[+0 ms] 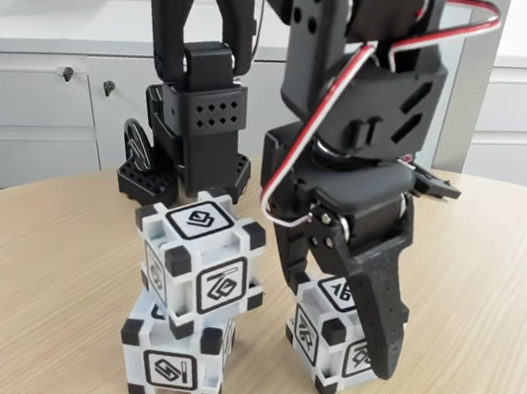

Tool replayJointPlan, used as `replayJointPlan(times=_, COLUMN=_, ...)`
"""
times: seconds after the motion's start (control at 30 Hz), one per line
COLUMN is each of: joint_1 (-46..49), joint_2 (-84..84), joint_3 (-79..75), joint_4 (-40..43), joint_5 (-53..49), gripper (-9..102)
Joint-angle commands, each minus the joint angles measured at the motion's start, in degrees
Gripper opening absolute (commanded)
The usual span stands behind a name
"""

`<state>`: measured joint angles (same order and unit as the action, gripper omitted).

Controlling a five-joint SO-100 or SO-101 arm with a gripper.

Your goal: Stack cubes from left to right.

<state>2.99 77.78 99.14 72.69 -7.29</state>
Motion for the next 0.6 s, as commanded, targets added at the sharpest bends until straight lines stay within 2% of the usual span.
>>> replayJointPlan(times=0.0, joint_1=0.4, joint_2=0.4, joint_3=-1.5, joint_4=-0.3, joint_5=0.5, gripper=32)
replayJointPlan(times=0.33, joint_1=1.3, joint_2=0.3, joint_3=-1.4, joint_4=-2.1, joint_5=4.7, gripper=19)
replayJointPlan(times=0.57, joint_1=0.6, joint_2=1.4, joint_3=-1.5, joint_4=-1.8, joint_5=5.8, gripper=16)
